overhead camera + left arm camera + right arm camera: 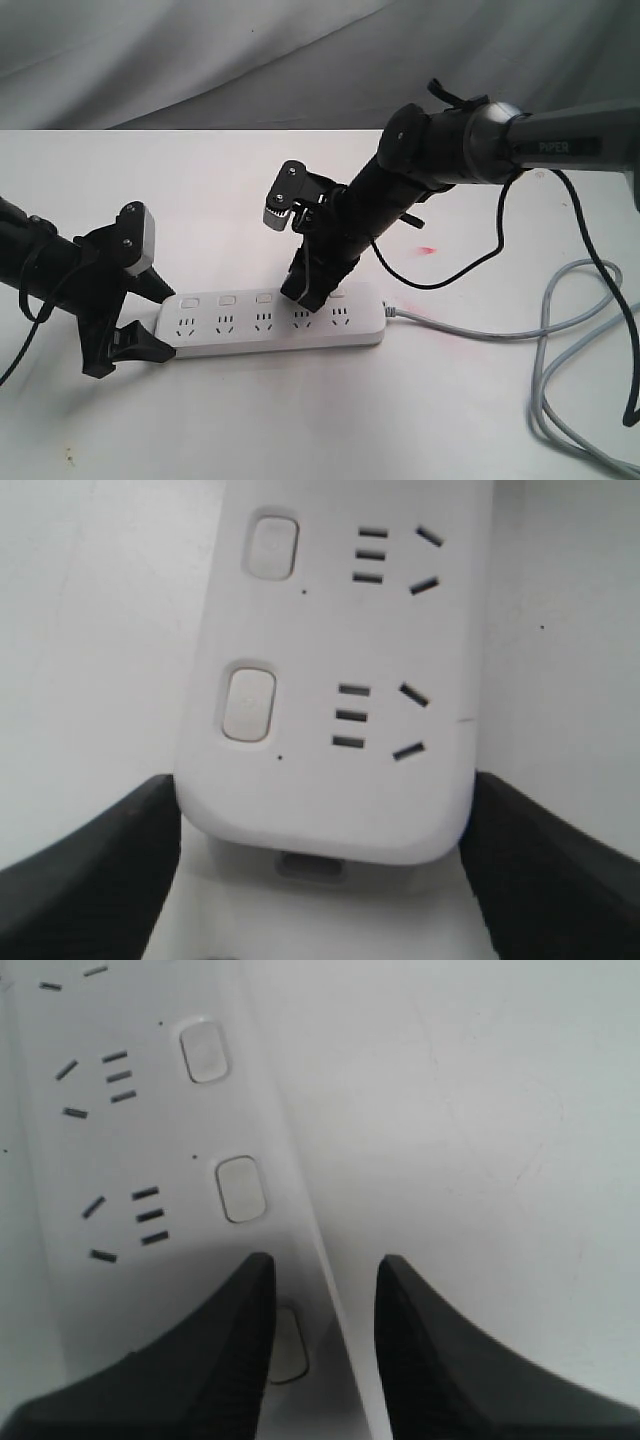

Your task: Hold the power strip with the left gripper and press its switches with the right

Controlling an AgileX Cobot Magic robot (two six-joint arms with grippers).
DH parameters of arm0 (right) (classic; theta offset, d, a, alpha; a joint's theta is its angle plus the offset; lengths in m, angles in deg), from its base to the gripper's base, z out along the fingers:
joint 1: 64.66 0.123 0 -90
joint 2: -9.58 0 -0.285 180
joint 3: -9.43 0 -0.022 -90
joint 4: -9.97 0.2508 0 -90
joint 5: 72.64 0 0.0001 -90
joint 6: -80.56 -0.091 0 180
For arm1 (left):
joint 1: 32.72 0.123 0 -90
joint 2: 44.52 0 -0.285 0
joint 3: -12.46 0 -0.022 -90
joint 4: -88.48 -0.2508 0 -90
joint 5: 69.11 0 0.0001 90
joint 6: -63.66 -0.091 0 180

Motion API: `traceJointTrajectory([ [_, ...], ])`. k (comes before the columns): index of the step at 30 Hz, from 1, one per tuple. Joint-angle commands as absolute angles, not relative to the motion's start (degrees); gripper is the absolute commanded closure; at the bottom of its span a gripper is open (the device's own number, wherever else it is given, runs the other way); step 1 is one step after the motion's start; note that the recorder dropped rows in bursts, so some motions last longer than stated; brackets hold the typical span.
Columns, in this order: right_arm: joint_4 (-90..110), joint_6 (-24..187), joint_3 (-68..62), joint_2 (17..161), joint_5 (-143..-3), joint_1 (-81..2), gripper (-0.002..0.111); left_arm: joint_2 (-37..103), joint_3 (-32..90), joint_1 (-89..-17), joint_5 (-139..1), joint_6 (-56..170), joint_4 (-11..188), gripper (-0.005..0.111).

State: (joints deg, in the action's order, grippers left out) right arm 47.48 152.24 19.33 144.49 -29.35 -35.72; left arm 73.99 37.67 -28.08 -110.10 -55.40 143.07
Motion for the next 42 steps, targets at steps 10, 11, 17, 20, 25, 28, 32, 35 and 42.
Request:
traceJointTrajectory([
  [10, 42.0, 152.5, 18.0, 145.7, -29.7, -36.8, 0.076, 74.0, 37.4, -28.0, -110.9, -55.3, 143.3, 0.046],
  [11, 42.0, 152.5, 18.0, 145.7, -29.7, -36.8, 0.076, 74.0, 37.4, -28.0, -110.9, -55.3, 143.3, 0.046],
  [17, 42.3, 152.5, 18.0, 148.1, -29.0, -36.8, 0.076, 74.0, 37.4, -28.0, -110.9, -55.4, 143.3, 0.046],
  [20, 42.1, 152.5, 18.0, 148.2, -28.9, -36.8, 0.076, 74.0, 37.4, -28.0, -110.9, -55.4, 143.3, 0.046],
  [25, 41.0, 152.5, 18.0, 148.2, -28.3, -37.5, 0.076, 74.0, 37.4, -28.0, -110.9, -55.3, 143.3, 0.046],
  [28, 40.6, 152.5, 18.0, 148.2, -28.1, -38.1, 0.076, 74.0, 37.4, -28.0, -110.9, -55.3, 143.3, 0.046],
  [32, 42.7, 152.5, 18.0, 147.6, -28.1, -38.1, 0.076, 74.0, 37.4, -28.0, -110.9, -55.5, 143.3, 0.046],
  [35, 44.0, 152.5, 18.2, 144.4, -29.2, -37.8, 0.076, 74.0, 37.4, -28.0, -110.9, -55.5, 143.3, 0.046],
  [42, 42.9, 152.5, 18.3, 138.0, -28.0, -38.3, 0.076, 74.0, 37.4, -28.0, -110.9, -55.4, 143.3, 0.046],
])
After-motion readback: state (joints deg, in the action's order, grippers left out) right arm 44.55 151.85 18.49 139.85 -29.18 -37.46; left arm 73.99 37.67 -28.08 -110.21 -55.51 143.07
